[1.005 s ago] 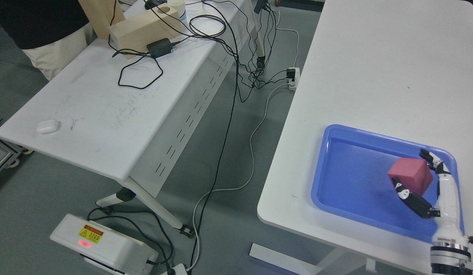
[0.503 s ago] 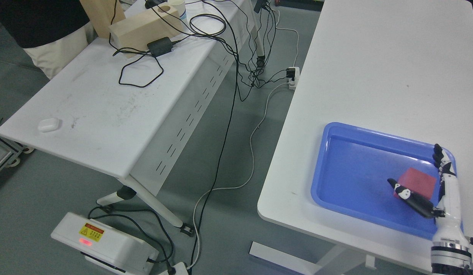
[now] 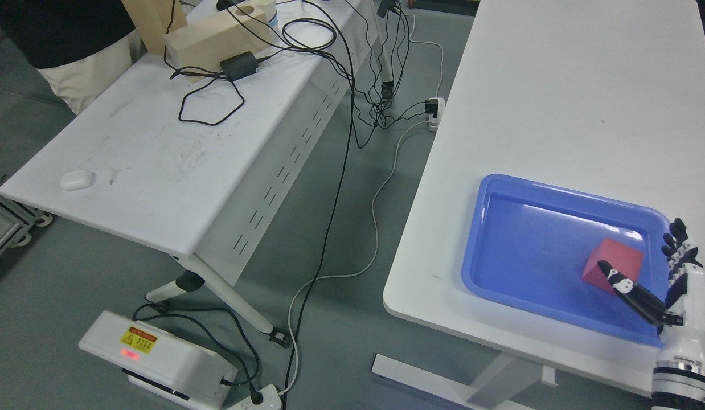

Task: Pick pink block from left shelf to tray
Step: 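Open the right hand to release the block in the blue tray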

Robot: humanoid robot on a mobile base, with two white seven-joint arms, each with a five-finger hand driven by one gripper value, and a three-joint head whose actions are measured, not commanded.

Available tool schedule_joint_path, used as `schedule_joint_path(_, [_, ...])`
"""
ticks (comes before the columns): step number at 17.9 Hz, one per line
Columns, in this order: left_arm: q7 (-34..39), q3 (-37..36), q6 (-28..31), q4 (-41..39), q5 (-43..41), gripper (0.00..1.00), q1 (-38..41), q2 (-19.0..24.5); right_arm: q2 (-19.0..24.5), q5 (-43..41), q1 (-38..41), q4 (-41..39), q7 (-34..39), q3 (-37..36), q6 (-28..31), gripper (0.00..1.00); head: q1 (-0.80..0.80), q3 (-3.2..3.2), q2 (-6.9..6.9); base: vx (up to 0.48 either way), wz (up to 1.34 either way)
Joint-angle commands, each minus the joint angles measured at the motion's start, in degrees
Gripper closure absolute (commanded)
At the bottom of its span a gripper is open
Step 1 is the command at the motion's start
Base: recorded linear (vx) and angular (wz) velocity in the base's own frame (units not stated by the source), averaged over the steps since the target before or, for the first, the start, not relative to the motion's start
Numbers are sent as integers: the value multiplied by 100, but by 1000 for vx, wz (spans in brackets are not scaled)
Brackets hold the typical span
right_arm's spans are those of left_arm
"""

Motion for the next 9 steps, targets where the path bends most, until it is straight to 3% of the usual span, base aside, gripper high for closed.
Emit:
schedule_joint_path(1, [4, 0, -4, 0, -9, 0, 53, 100, -100, -334, -15, 1, -11, -188, 177, 0, 0, 0, 0, -92, -24])
schedule_joint_path(9, [4, 0, -4, 0, -9, 0, 53, 100, -100, -334, -15, 1, -2, -187, 168, 0, 0, 0, 0, -110, -112])
